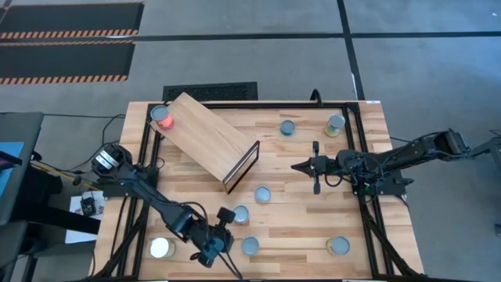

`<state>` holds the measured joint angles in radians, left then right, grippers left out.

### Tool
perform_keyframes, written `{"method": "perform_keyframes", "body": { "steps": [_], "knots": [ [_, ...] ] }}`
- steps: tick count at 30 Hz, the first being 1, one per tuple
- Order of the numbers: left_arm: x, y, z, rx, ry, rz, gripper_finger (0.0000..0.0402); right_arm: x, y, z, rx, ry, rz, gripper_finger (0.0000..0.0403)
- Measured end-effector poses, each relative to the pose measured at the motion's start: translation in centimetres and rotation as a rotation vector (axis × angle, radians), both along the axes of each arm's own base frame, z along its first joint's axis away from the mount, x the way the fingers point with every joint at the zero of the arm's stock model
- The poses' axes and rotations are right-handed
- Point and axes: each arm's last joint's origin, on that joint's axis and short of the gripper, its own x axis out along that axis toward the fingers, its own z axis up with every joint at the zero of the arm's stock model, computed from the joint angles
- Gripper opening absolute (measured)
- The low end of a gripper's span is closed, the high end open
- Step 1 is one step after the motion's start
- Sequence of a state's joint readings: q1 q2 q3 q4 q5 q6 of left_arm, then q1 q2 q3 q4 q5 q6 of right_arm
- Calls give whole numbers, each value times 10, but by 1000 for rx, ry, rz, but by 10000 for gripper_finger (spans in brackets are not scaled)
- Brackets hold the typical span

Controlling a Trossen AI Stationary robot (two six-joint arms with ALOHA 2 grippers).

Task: Pick and place cans onto a shelf
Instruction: Put the canned tomatoes on the shelf

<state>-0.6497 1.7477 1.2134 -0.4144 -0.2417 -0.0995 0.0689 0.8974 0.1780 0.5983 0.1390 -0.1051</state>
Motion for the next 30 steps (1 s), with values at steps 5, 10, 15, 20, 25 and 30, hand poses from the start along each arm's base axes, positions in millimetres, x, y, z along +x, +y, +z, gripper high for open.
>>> {"method": "perform_keyframes", "body": {
  "steps": [5, 10, 15, 20, 25, 30],
  "knots": [
    [2, -3, 7, -5, -22, -15, 2, 0, 0, 0, 0, 0, 0, 7],
    [3, -4, 11, -4, -31, -25, 2, 0, 0, 0, 0, 0, 0, 7],
    [3, -4, 11, 2, -31, -31, 2, 0, 0, 0, 0, 0, 1, 7],
    [3, -4, 11, 2, -31, -30, 2, 0, 0, 0, 0, 1, 0, 7],
    [3, -4, 11, 3, -31, -30, 2, 0, 0, 0, 0, 1, 0, 7],
    [3, -4, 11, 2, -31, -30, 2, 0, 0, 0, 0, 1, 1, 7]
  ]
}}
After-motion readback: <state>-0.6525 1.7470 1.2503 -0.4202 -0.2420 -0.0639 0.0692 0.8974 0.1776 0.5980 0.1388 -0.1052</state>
